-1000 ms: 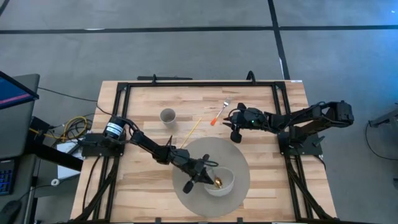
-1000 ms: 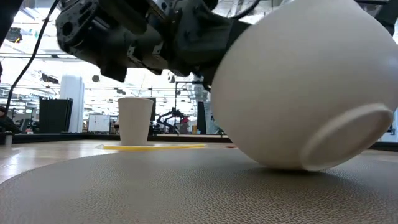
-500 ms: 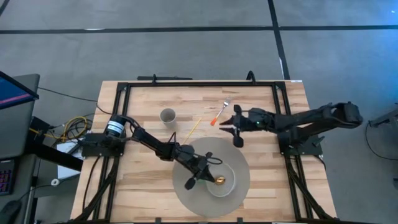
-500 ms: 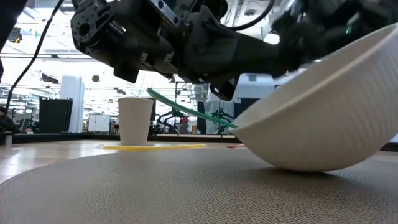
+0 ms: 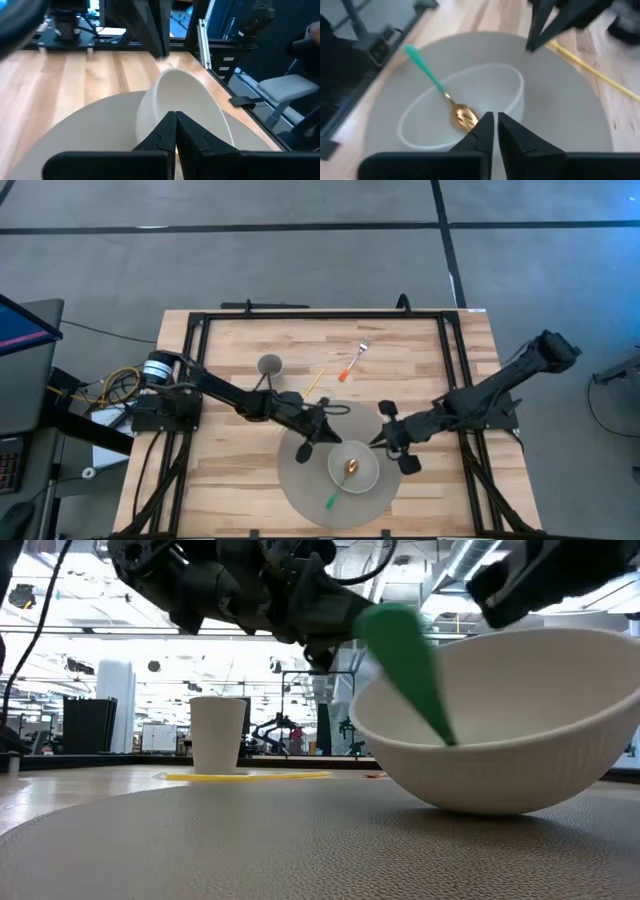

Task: Pick & Place Utensil
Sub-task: Adjust the white bowl on the placemat

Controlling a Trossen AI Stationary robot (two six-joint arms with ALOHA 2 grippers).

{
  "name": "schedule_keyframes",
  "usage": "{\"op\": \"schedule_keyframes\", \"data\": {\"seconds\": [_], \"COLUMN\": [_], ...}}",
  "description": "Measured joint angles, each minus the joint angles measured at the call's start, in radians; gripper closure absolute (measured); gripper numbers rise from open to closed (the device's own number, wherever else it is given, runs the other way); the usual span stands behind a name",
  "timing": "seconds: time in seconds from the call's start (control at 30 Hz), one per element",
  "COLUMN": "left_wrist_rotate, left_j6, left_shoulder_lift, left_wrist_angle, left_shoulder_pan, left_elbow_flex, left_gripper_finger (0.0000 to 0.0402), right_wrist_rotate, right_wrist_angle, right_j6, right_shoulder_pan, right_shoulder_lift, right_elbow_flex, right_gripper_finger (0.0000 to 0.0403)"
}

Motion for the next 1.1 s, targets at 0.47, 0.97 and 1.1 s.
{"op": "schedule_keyframes", "data": {"seconds": [0.47, 0.97, 1.1], "left_wrist_rotate": [-0.001, -0.093, -0.078], "left_j6": [0.033, 0.131, 0.157], "left_shoulder_lift": [0.081, -0.020, -0.099], "left_wrist_angle": [0.052, 0.066, 0.060], "left_shoulder_pan": [-0.011, -0.001, -0.025], "left_elbow_flex": [-0.029, -0.029, -0.028], "left_gripper_finger": [0.0396, 0.0395, 0.0395], "right_wrist_rotate": [-0.015, -0.005, -0.001], "right_wrist_angle": [0.077, 0.094, 0.116], "right_j6": [0.040, 0.015, -0.039], "right_shoulder_pan": [-0.063, -0.109, -0.090], "right_shoulder_lift": [0.138, 0.144, 0.105], "right_elbow_flex": [0.000, 0.000, 0.013], "right_gripper_finger": [0.0401, 0.0402, 0.0402]}}
